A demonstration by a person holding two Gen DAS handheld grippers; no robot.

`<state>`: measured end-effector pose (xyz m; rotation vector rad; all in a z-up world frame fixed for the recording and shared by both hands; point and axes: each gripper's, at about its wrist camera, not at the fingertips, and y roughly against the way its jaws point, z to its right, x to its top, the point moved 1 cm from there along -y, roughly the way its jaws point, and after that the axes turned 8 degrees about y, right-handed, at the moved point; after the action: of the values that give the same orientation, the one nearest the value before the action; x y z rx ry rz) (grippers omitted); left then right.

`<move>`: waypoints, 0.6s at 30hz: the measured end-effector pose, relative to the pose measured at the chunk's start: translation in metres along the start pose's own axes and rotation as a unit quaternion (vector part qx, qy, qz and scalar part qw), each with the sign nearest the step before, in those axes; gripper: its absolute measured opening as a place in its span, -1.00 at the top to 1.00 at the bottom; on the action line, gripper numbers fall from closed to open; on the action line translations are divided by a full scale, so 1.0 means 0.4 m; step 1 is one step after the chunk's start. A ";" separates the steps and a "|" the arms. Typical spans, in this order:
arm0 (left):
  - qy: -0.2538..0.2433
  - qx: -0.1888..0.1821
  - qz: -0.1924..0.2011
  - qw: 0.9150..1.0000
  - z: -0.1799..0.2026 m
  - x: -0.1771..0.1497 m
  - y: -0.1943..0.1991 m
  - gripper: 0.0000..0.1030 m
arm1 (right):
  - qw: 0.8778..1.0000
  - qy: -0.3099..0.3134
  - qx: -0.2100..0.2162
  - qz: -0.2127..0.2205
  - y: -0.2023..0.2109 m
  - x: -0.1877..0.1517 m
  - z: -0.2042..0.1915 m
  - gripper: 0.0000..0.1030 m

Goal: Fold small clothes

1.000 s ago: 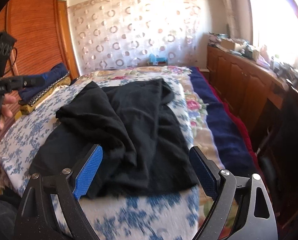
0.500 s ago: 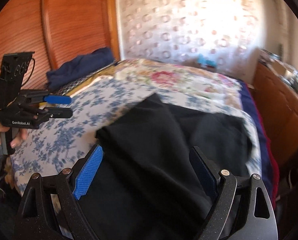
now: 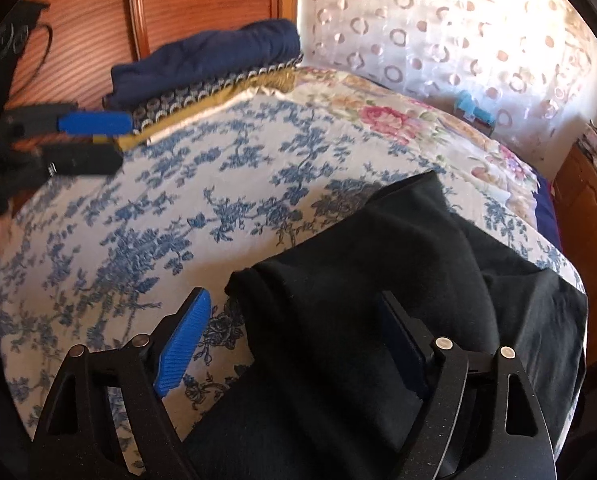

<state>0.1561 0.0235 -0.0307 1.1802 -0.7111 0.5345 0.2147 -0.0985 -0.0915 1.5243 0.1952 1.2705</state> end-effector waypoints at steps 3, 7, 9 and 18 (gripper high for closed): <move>0.000 0.000 0.001 1.000 -0.002 0.004 -0.002 0.00 | 1.000 0.018 -0.017 -0.016 -0.019 -0.005 -0.016 -0.49; -0.002 0.001 0.001 1.000 0.001 0.006 -0.008 0.00 | 0.998 0.037 -0.038 -0.022 -0.030 -0.012 -0.027 -0.24; -0.003 0.001 0.000 1.000 0.004 0.006 -0.012 0.00 | 0.998 0.034 -0.046 -0.021 -0.029 -0.013 -0.018 0.03; -0.010 0.003 -0.007 1.000 0.024 0.013 -0.035 0.00 | 0.998 -0.024 -0.041 0.043 0.049 -0.003 0.066 0.82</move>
<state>0.1673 0.0100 -0.0337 1.1965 -0.7177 0.5131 0.2253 -0.1234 -0.0727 1.5051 0.0468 1.2921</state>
